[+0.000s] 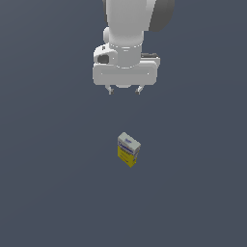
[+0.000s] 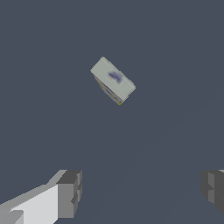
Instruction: Pick up the object and move it to a goal position.
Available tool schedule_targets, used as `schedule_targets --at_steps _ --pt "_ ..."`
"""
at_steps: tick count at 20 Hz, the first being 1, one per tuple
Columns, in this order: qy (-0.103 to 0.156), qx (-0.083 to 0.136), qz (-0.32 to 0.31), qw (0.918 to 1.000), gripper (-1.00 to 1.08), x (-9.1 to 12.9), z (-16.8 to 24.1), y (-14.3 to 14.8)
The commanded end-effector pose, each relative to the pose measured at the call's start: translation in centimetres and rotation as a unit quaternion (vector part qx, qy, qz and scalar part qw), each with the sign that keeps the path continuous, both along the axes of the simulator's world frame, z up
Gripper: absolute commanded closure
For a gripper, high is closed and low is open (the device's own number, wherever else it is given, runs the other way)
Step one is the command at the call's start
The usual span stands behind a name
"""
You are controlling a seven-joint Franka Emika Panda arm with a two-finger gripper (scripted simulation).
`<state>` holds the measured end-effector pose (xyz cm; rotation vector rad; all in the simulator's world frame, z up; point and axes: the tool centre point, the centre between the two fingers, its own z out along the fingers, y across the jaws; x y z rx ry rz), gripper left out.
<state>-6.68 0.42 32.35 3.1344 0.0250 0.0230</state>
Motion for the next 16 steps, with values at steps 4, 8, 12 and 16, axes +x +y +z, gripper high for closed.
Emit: schedule_targets --at_steps 4,8,12,16 --pt "-0.001 0.001 0.004 1.0 -0.92 0.1 0.0 0.3" --pt "-0.004 0.008 0.021 0.9997 -0.92 0.2 0.1 1.6" --pt "-0.006 0.012 0.028 0.9995 -0.92 0.2 0.3 2.4" --pt "-0.006 0.011 0.029 0.9995 -0.92 0.3 0.2 2.3"
